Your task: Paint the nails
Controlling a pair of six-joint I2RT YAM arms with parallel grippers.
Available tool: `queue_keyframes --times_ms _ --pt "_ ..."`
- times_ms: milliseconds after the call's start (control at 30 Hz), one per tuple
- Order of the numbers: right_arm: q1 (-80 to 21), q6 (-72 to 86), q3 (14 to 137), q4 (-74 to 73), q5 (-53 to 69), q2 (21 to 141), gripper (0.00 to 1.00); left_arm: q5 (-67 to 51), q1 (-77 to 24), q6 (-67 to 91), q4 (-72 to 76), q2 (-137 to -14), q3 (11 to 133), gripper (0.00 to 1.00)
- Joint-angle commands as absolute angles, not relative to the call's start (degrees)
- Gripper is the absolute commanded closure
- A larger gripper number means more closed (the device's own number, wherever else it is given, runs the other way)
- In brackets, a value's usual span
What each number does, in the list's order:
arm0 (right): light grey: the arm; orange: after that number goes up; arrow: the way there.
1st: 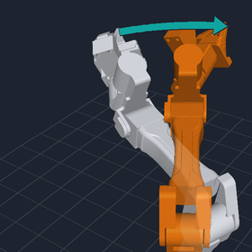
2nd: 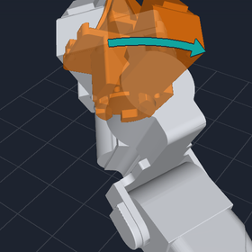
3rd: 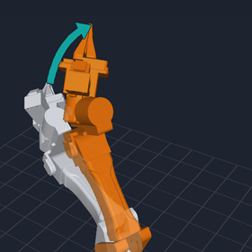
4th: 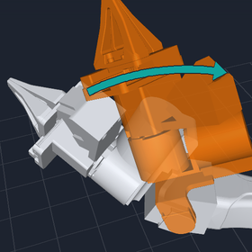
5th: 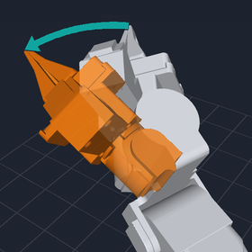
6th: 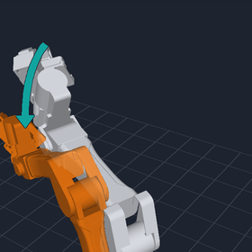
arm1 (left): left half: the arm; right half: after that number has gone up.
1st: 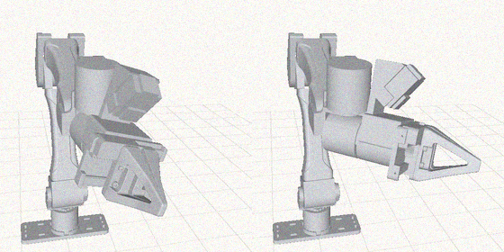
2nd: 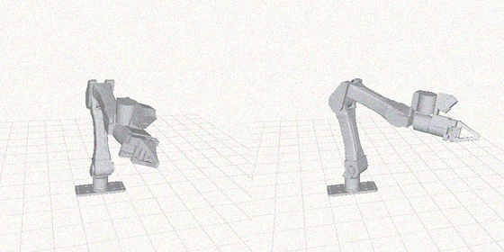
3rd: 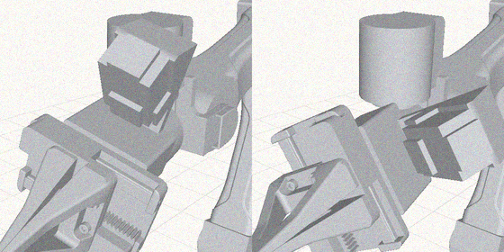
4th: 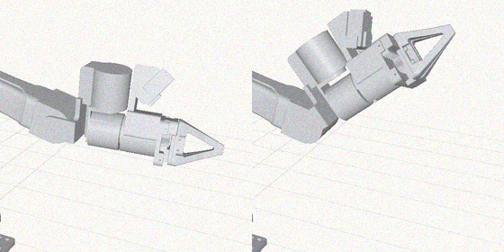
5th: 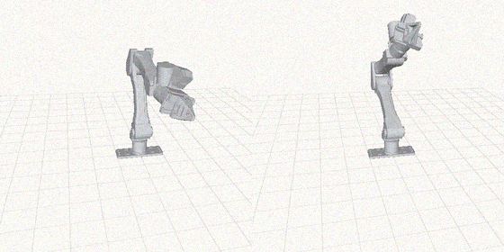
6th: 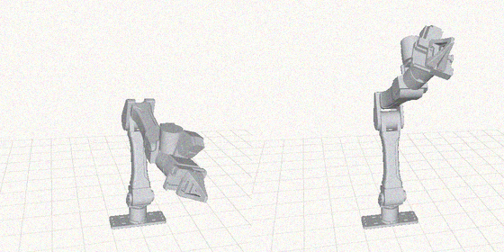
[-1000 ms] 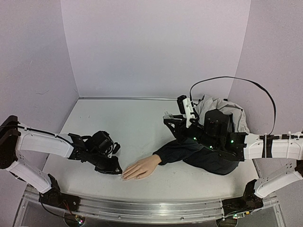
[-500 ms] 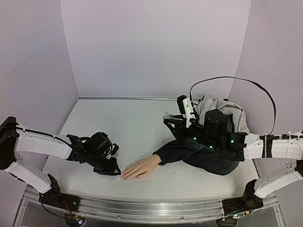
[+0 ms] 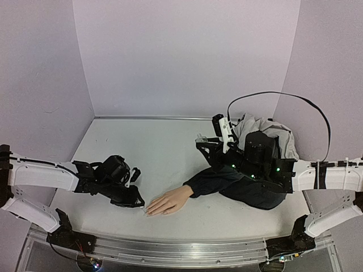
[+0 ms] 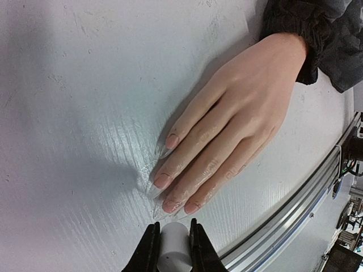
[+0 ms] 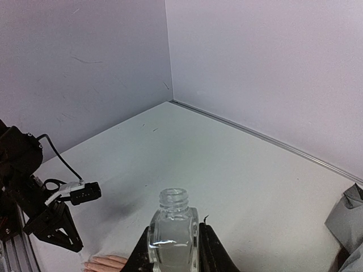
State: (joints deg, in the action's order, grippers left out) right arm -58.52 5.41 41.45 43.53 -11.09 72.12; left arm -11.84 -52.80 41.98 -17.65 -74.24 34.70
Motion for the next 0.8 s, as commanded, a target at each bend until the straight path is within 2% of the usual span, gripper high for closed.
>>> queue_keyframes --times_ms 0,767 --pt "-58.61 5.88 42.25 48.22 -11.01 71.44 1.0 -11.15 -52.73 41.52 -17.19 -73.32 36.5 1.0" --pt "-58.62 6.06 42.01 48.28 -10.99 71.3 1.0 -13.8 -53.33 40.59 -14.06 -79.45 38.37 1.0"
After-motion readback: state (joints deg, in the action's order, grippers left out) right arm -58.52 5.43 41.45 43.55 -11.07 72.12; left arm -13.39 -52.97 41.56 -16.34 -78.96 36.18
